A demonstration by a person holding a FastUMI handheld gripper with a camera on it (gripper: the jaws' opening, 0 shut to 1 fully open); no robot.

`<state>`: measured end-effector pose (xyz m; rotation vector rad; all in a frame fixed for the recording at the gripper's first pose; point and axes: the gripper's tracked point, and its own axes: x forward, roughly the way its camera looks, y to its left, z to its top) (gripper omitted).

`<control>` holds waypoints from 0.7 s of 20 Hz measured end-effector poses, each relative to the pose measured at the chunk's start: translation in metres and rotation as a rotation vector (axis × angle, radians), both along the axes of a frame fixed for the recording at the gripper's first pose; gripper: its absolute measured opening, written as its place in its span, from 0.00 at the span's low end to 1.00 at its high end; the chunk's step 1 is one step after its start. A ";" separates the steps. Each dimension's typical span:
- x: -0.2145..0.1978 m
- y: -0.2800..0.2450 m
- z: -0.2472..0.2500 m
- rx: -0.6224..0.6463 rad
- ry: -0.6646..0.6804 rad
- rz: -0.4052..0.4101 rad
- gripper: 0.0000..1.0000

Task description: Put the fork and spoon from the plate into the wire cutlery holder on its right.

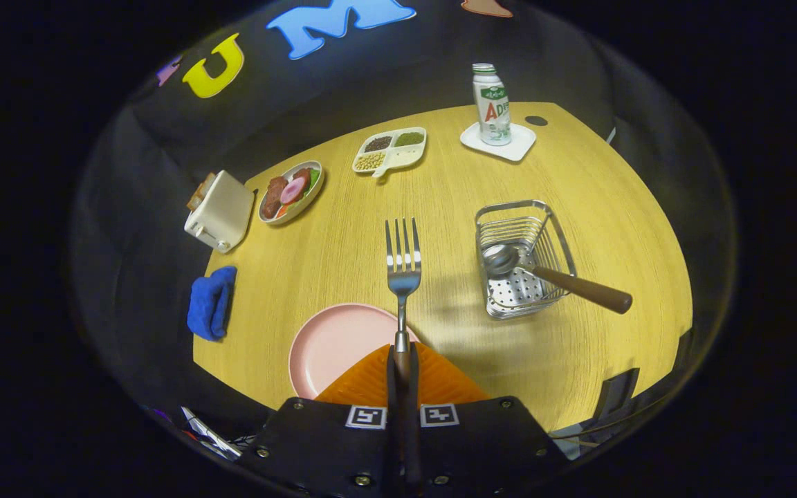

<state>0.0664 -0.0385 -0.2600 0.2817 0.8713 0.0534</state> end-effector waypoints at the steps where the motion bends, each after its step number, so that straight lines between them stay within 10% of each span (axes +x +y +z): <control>1: 0.003 -0.008 0.002 0.007 -0.001 -0.019 0.04; 14: 0.001 -0.057 -0.015 0.097 0.108 -0.178 0.04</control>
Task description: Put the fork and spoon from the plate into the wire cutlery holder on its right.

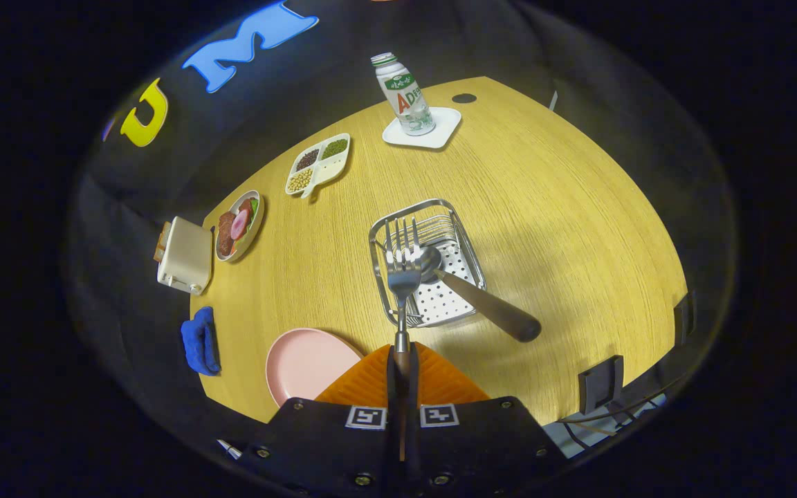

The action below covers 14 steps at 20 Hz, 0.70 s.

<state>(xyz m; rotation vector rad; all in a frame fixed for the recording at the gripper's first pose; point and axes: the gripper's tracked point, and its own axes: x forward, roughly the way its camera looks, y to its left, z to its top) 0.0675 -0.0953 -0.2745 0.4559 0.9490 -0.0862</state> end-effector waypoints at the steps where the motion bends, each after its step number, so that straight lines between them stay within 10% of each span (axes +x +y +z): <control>1: 0.000 0.000 -0.001 0.012 0.008 -0.004 0.04; 11: 0.003 -0.002 0.008 0.041 0.013 -0.040 0.08; 14: 0.009 -0.004 0.018 0.035 -0.019 -0.045 0.24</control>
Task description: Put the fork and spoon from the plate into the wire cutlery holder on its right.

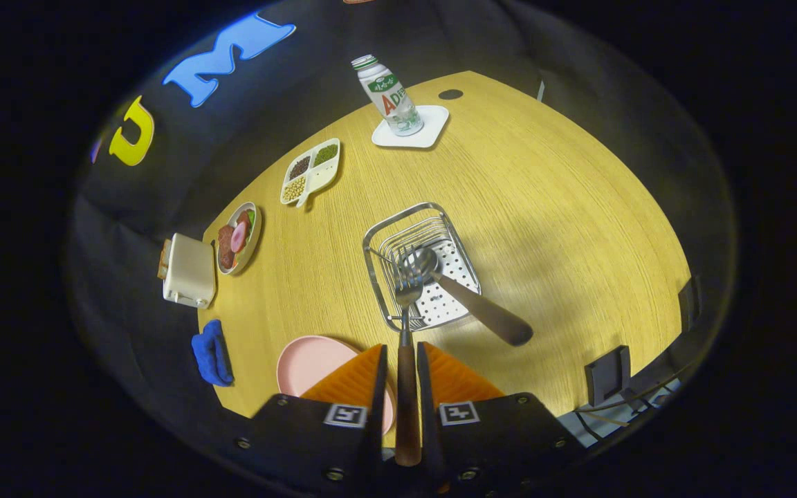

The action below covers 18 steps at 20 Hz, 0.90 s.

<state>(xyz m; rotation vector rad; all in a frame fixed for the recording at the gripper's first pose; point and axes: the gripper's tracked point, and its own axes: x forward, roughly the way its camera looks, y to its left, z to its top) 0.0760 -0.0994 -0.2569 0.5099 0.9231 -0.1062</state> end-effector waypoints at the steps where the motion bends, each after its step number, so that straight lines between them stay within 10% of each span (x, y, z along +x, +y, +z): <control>1: -0.002 -0.002 0.008 -0.011 -0.006 0.002 0.48; 2: -0.001 -0.002 0.006 -0.024 -0.012 0.003 0.73; 5: 0.000 -0.002 0.014 -0.036 -0.040 0.002 0.98; 18: -0.014 0.002 0.076 -0.202 -0.214 0.022 0.98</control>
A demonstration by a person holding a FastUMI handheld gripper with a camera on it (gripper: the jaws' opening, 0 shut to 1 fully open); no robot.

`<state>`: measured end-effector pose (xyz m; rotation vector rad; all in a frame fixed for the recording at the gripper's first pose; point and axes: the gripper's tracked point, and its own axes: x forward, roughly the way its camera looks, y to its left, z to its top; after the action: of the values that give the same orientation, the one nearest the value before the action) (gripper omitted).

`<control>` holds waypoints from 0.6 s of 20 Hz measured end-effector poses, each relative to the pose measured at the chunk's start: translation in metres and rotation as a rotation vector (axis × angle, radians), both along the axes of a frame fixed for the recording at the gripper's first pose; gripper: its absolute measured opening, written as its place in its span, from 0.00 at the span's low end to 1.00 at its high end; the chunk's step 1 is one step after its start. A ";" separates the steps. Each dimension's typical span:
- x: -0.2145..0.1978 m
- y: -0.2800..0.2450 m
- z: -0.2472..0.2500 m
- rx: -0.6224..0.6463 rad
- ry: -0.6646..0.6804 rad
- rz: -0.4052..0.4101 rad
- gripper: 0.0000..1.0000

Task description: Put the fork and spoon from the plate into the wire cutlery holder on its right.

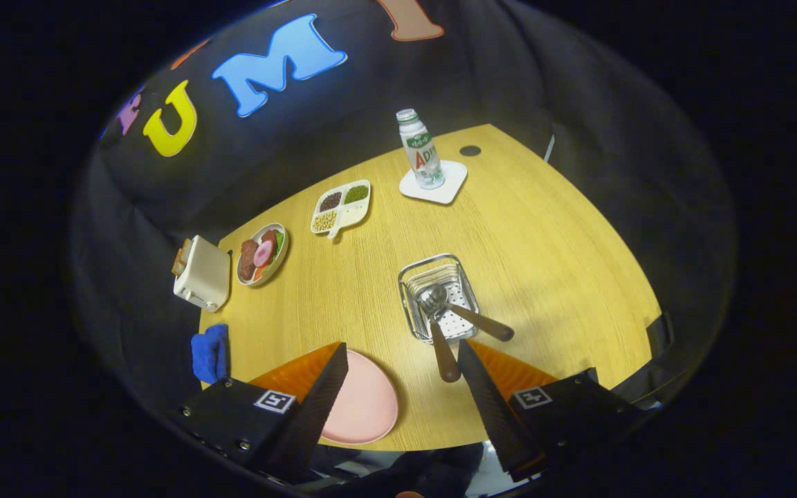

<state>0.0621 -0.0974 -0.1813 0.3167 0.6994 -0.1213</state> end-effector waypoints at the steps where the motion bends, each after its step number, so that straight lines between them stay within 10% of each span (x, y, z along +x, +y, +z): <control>1: 0.001 -0.004 0.012 -0.054 -0.043 -0.004 0.98; 12: -0.006 0.023 0.169 -0.438 -0.580 -0.038 0.98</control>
<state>0.0559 -0.0747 -0.0123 -0.0616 0.0816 -0.2042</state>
